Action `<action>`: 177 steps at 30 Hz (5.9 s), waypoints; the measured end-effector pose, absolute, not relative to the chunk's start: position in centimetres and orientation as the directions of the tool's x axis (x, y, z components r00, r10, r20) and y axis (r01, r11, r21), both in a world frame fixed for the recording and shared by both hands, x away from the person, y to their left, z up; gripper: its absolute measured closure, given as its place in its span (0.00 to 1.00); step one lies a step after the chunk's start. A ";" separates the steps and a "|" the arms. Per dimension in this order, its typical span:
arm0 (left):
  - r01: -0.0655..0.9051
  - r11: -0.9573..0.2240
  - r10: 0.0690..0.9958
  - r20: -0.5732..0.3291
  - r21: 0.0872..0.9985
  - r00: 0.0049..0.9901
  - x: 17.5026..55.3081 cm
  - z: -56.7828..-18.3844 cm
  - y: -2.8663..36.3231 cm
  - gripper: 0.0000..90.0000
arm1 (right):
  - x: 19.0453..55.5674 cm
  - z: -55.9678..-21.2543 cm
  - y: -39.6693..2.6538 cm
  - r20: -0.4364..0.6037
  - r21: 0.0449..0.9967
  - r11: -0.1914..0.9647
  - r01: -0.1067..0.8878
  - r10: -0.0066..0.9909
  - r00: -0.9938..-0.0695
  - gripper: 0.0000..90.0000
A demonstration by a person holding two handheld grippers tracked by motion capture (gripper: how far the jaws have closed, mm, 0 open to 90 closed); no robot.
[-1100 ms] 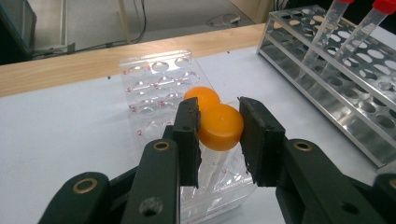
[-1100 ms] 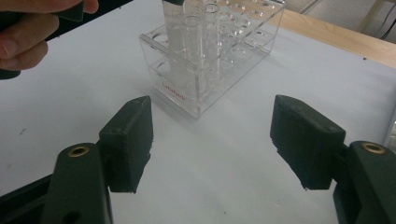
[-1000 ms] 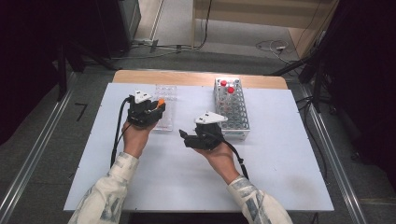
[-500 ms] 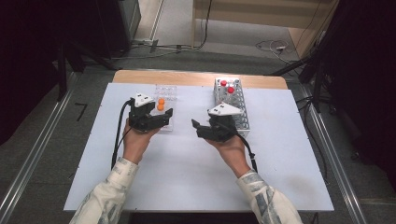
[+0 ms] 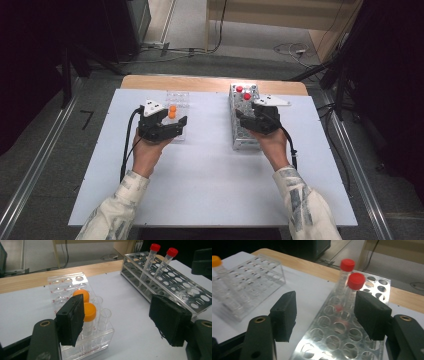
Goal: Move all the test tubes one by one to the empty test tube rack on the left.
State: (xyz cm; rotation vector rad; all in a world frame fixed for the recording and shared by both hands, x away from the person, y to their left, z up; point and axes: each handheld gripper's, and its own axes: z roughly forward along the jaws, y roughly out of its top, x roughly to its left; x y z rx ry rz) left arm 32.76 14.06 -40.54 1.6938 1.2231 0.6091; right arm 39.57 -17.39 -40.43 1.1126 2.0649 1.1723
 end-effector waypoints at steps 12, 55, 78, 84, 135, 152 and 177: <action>0.450 -0.071 0.914 -0.122 0.890 0.387 32.7 -40.5 14.2 0.34 | 44.0 -41.7 -18.8 -0.074 0.852 0.332 0.405 0.842 -0.535 0.48; 0.453 -0.071 0.917 -0.120 0.888 0.380 32.8 -40.6 14.5 0.33 | 46.6 -42.0 -17.0 -0.121 0.785 0.423 0.453 0.821 -0.558 0.79; 0.437 -0.055 0.923 -0.121 0.898 0.364 32.0 -39.8 14.8 0.25 | 42.4 -36.9 -17.3 -0.128 0.841 0.401 0.364 0.801 -0.585 0.79; 0.410 -0.054 0.913 -0.122 0.911 0.390 31.4 -38.9 14.3 0.26 | 40.5 -37.1 -15.3 -0.122 0.831 0.436 0.345 0.749 -0.651 0.79; 0.428 -0.123 0.824 -0.149 0.895 0.547 30.7 -38.4 13.7 0.78 | 35.3 -41.3 -6.1 -0.063 0.762 0.577 0.295 0.519 -0.853 0.40; 0.416 -0.058 0.890 -0.141 0.907 0.433 31.4 -36.2 18.6 0.78 | 36.1 -41.1 -8.1 -0.057 0.770 0.549 0.325 0.566 -0.823 0.36; 0.430 -0.060 0.936 -0.099 0.901 0.337 36.5 -37.3 19.3 0.78 | 36.7 -40.7 -10.0 -0.063 0.781 0.525 0.338 0.605 -0.794 0.36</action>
